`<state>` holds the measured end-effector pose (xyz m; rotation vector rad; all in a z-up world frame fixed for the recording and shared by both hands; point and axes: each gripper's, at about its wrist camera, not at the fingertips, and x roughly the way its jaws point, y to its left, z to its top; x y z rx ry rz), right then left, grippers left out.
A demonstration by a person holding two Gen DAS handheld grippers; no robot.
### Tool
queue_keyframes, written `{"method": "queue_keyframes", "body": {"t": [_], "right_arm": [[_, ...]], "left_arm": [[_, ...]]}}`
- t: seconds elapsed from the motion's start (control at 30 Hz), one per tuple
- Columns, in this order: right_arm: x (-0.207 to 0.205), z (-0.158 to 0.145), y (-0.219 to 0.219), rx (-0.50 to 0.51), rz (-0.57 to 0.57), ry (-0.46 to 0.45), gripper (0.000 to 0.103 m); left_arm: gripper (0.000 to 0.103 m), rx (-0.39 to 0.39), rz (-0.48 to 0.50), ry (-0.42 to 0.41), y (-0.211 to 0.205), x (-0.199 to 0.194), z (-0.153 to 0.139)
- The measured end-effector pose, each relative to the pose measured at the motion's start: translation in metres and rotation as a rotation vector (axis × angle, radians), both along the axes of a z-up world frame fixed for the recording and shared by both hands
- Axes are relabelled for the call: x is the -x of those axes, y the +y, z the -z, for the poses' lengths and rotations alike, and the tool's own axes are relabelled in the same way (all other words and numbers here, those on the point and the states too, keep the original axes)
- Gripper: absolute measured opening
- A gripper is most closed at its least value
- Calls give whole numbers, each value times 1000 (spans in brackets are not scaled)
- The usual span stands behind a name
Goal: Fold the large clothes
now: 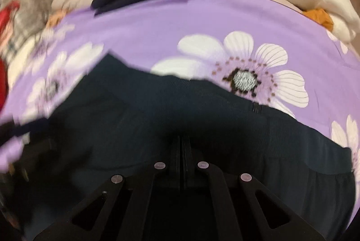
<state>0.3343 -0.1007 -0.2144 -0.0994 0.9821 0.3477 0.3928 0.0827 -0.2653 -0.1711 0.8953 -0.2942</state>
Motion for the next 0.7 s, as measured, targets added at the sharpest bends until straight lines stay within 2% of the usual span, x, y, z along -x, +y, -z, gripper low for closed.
{"method": "queue_keyframes", "body": {"t": [0.07,0.1,0.17,0.23,0.27,0.33,0.37,0.4,0.47,0.57,0.63,0.7], "right_arm": [[-7,2,-3,19,52,-7,2],[-8,4,-5,-1,61,18,2],[0,-4,-16,-75,70,21,2],[17,-23,-40,-209,77,-15,2],[26,-29,-51,-253,82,-21,6],[45,-41,-75,-292,96,-17,21],[62,-45,-89,-294,90,-13,38],[73,-45,-98,-283,83,-16,49],[96,-43,-116,-225,85,-31,51],[113,-30,-145,-136,152,-25,51],[123,-23,-167,-124,188,-16,51],[142,-13,-186,-72,234,-29,51]], "left_arm": [[57,-4,7,13,-3,0,5],[57,-6,10,22,-5,0,7],[57,1,18,33,-7,2,9],[57,15,33,30,-9,8,7],[57,18,39,29,-10,13,6],[64,20,59,35,-13,21,3],[73,15,73,41,-17,27,3],[78,3,83,41,-20,34,2],[79,-36,94,28,-27,48,2],[79,-79,79,14,-30,69,6],[79,-86,71,3,-30,82,9],[80,-129,61,-6,-30,92,14]]}}
